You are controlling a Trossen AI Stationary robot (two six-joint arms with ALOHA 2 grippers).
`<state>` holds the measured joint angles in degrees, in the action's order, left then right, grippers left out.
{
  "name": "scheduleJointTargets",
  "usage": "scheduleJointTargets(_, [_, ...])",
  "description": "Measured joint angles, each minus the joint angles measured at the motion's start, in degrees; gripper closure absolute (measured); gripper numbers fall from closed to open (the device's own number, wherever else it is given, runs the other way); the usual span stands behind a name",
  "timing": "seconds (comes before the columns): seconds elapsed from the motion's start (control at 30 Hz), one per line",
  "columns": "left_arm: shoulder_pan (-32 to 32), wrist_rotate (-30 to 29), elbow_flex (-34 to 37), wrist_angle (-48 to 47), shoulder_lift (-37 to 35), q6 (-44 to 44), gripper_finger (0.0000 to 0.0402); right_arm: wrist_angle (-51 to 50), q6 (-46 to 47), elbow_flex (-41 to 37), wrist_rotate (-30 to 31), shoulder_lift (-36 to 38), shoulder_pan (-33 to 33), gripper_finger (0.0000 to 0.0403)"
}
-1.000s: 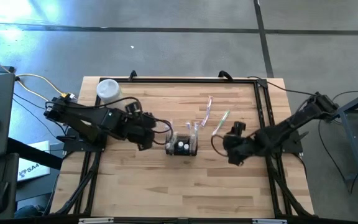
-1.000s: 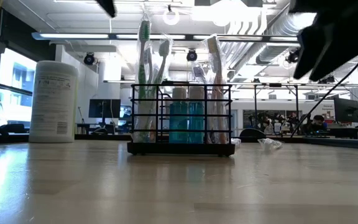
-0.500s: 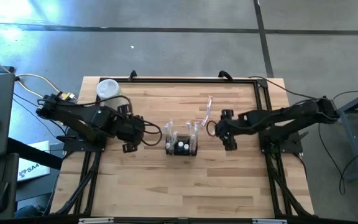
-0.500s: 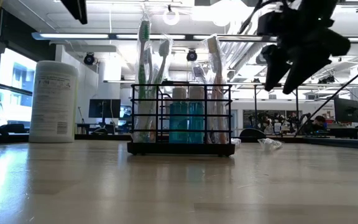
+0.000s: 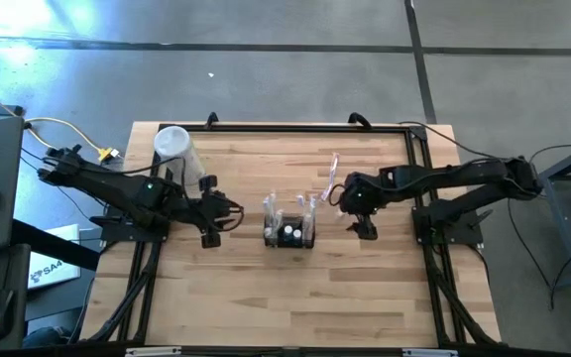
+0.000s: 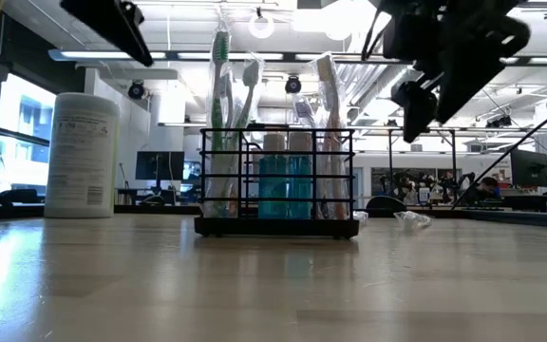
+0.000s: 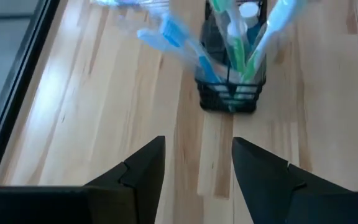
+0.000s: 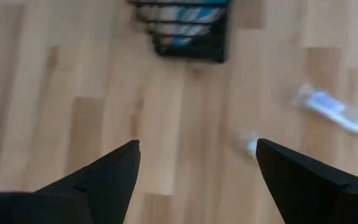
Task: Pick & Place toothbrushing station
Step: Put the green toothbrush into the black mesh
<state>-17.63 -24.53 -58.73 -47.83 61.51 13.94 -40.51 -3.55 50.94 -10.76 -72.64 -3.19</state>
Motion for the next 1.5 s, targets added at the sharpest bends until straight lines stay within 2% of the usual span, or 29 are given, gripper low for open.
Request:
scheduleJointTargets(0.07, [0.02,0.1,2.84,3.47,-0.41,-1.63,0.0219,0.45,0.73,0.0,5.43,-0.56,0.65,0.0089])
scheduleJointTargets(0.2, [0.02,0.44,5.16,6.48,-0.48,-1.91,0.0219,-0.61,1.93,0.0,20.73,-3.59,1.29,0.0089])
scheduleJointTargets(0.27, [0.02,0.44,5.28,6.32,-0.5,-1.91,0.0219,-0.79,-0.18,0.02,25.16,-5.64,0.79,0.0089])
scheduleJointTargets(0.33, [0.02,0.46,5.3,6.84,-0.5,-1.91,0.0219,-2.15,-2.51,0.0,26.57,-7.93,-0.26,0.0089])
scheduleJointTargets(0.53, [0.04,0.48,5.3,7.48,-0.83,-2.21,0.0219,-2.35,-5.83,0.0,23.16,-16.16,-2.22,0.0101])
scheduleJointTargets(0.77, [0.04,0.63,5.3,8.44,-0.78,-3.66,0.0219,3.71,-10.48,0.2,28.24,-24.99,-3.38,0.0134])
scheduleJointTargets(0.97, [0.04,0.63,5.3,8.83,-0.78,-3.65,0.0219,3.27,-13.32,0.57,25.46,-28.05,-4.46,0.0167])
scheduleJointTargets(1.13, [0.04,0.63,5.3,9.04,-0.78,-3.36,0.0219,2.9,-13.25,0.38,22.69,-27.81,-4.71,0.0234])
scheduleJointTargets(1.33, [0.0,0.89,5.3,10.66,-0.76,-3.18,0.0219,2.21,-9.34,0.17,19.0,-27.63,-4.69,0.038])
scheduleJointTargets(1.5, [0.0,1.18,5.3,10.65,-0.74,-3.18,0.0219,2.06,-4.56,0.12,20.22,-27.54,-3.84,0.0391])
